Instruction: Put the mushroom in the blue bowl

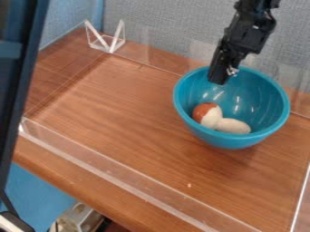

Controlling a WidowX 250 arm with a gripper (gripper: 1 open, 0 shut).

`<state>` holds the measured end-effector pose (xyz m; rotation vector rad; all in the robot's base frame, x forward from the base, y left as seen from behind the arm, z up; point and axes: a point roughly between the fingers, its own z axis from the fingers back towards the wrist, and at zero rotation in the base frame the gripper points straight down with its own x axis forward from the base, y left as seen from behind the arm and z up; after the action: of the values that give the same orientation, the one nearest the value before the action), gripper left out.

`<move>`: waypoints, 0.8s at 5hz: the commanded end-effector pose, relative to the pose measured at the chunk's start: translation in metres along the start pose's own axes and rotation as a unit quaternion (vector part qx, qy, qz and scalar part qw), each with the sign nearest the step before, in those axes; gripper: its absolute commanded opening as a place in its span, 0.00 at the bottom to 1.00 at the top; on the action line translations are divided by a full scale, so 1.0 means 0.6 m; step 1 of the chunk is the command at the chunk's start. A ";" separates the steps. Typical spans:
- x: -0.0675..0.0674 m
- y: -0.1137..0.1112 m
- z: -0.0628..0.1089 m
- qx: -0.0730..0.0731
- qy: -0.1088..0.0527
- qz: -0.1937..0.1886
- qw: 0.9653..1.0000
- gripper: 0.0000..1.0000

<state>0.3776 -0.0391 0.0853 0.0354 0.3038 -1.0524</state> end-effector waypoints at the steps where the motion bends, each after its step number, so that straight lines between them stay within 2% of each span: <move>1: -0.005 0.011 0.052 0.015 -0.027 0.042 0.999 0.00; 4: -0.024 0.015 0.073 0.004 -0.027 0.041 0.999 0.00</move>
<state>0.3831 -0.0346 0.1046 0.0020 0.3202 -0.9867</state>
